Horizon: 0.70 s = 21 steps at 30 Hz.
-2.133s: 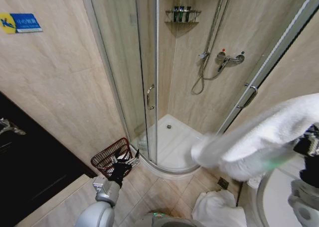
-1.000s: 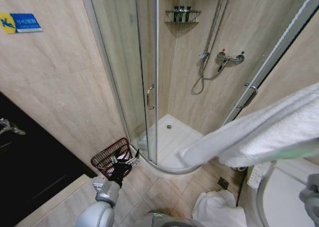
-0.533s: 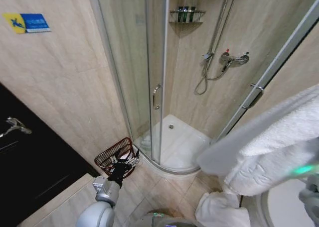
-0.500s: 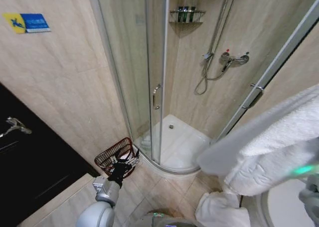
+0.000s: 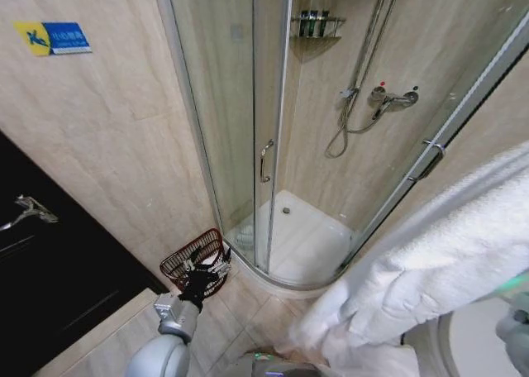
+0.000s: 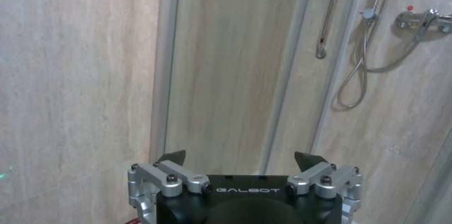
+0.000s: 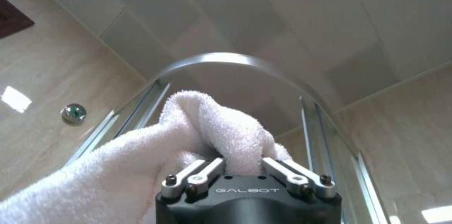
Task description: Discard the used towel into the hamper.
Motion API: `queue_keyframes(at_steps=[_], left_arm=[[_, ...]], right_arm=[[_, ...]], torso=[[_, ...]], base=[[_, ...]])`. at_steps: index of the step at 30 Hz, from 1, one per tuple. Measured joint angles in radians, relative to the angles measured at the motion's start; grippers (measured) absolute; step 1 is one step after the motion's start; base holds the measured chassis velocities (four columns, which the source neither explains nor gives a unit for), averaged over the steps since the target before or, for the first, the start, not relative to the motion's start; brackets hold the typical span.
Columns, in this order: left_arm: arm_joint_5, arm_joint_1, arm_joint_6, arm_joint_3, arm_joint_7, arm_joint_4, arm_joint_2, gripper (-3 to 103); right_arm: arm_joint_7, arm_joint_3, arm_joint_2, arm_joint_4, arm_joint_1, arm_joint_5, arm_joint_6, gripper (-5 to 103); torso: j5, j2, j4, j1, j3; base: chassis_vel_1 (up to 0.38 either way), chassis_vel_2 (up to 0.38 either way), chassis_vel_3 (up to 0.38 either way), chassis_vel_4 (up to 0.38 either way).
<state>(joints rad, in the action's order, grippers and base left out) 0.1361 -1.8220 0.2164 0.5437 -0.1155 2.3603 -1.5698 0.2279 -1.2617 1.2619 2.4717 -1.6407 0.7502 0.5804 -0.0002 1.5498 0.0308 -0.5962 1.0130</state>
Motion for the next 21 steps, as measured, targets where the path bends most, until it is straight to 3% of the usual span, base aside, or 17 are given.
queue_keyframes(at_steps=[21], left_arm=[[0.0,0.0,0.0,0.0,0.0,0.0,0.0,100]], right_arm=[[-0.027,-0.028,-0.021,0.005,0.021,0.005,-0.027,8]], torso=[[0.0001,-0.003,0.0,0.001,-0.001]], base=[[0.043,0.049,0.048,0.046]])
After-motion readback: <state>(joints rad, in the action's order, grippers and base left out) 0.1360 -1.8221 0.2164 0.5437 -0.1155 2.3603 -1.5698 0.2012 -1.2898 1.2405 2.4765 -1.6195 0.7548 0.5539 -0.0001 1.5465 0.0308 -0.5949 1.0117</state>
